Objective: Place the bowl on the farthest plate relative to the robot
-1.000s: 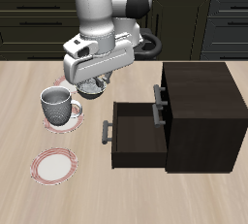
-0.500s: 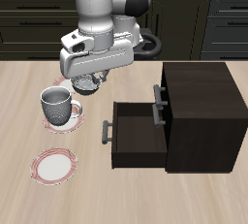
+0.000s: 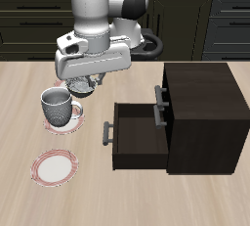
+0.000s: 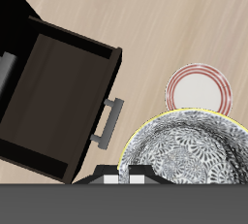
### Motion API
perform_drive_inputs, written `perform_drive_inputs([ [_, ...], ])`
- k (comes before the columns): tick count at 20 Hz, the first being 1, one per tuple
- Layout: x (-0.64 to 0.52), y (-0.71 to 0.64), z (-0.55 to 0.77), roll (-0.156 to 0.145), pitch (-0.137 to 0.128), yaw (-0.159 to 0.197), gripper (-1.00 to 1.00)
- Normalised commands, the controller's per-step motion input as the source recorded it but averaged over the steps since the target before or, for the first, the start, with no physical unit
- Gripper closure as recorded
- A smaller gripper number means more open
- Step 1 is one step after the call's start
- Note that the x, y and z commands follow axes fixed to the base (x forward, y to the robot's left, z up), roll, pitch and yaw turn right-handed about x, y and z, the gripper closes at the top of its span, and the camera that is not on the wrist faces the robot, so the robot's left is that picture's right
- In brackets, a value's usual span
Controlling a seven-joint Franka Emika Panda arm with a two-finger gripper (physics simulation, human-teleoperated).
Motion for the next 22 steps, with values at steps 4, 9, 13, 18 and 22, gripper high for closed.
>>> perform_drive_inputs([
  [4, 0.14, -0.16, -0.09, 0.031, 0.091, -0.076, 1.0],
  [9, 0.14, -0.2, 0.03, 0.043, 0.107, -0.181, 1.0],
  [13, 0.13, -0.13, -0.01, 0.116, 0.111, -0.172, 1.0],
  [18, 0.05, -0.2, 0.06, 0.034, 0.056, -0.154, 1.0],
  [22, 0.07, -0.37, 0.12, -0.045, -0.018, -0.08, 1.0],
])
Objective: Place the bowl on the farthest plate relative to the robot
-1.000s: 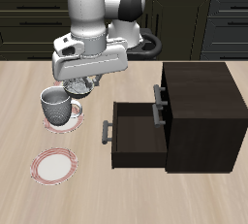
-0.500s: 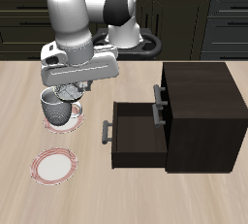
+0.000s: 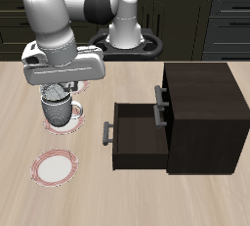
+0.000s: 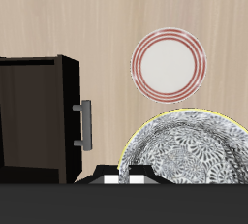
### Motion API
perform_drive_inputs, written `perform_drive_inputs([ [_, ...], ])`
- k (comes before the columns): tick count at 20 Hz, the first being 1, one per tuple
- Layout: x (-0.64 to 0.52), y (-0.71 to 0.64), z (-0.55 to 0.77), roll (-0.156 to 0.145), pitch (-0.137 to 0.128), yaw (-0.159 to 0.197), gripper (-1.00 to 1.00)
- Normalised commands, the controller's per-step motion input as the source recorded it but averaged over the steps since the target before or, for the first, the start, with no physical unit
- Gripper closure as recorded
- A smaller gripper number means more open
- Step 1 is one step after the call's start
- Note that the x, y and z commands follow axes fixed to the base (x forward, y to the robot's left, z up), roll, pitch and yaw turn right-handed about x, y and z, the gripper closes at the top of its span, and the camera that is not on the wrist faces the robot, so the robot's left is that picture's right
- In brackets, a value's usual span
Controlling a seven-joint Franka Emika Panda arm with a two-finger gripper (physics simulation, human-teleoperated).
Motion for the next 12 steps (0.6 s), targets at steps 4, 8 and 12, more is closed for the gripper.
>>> perform_drive_inputs([
  [4, -0.02, -0.16, 0.11, -0.038, -0.049, -0.001, 1.0],
  [8, 0.19, -0.21, 0.07, -0.068, -0.018, -0.011, 1.0],
  [12, 0.1, -0.07, 0.09, -0.027, -0.036, -0.002, 1.0],
])
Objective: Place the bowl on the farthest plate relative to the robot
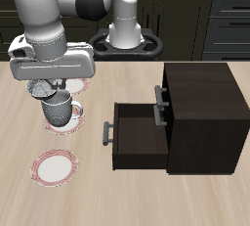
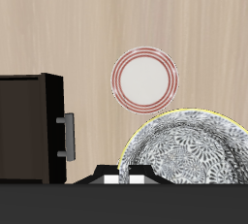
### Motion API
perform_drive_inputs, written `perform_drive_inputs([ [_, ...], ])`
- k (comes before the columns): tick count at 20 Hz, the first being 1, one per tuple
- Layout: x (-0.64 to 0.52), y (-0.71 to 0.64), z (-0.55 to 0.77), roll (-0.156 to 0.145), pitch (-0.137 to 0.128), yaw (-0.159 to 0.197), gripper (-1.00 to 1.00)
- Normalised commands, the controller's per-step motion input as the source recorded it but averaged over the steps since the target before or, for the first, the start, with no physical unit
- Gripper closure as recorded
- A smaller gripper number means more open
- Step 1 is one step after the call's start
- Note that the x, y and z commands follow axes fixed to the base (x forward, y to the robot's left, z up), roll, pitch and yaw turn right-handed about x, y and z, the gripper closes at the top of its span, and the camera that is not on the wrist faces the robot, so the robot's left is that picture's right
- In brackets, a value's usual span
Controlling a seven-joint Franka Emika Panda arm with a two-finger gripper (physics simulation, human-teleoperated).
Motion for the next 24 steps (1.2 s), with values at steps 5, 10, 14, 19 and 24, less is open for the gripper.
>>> perform_drive_inputs([
  [5, 0.18, 0.0, 0.12, -0.016, -0.031, 0.003, 1.0],
  [10, 0.25, 0.03, 0.03, -0.015, -0.016, -0.019, 1.0],
  [14, 0.25, 0.15, 0.11, 0.009, -0.05, -0.005, 1.0],
  [19, 0.19, 0.12, -0.07, -0.013, 0.0, 0.018, 1.0],
  [24, 0.22, -0.06, 0.05, -0.049, -0.037, -0.012, 1.0],
])
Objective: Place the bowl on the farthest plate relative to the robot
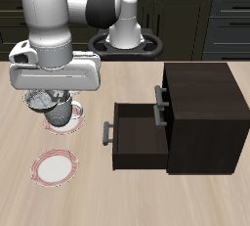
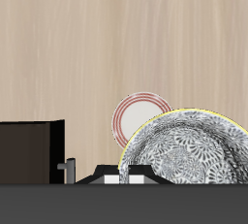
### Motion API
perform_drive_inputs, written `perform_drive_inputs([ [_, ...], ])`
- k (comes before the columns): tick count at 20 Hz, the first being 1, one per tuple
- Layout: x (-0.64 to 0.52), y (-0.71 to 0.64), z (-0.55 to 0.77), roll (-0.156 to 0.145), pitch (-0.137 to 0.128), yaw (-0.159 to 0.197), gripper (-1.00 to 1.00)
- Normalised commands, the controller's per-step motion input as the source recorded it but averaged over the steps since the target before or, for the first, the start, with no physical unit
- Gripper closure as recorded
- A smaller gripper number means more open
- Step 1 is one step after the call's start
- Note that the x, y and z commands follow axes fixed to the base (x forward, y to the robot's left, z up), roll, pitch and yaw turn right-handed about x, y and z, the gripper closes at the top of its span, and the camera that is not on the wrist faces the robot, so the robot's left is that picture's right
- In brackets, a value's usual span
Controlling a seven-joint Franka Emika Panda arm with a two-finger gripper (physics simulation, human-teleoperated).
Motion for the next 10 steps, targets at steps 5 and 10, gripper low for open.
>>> perform_drive_inputs([
  [5, 0.02, 0.02, 0.0, 0.002, -0.013, -0.005, 1.0],
  [10, 0.02, -0.08, -0.19, -0.033, -0.03, -0.023, 1.0],
])
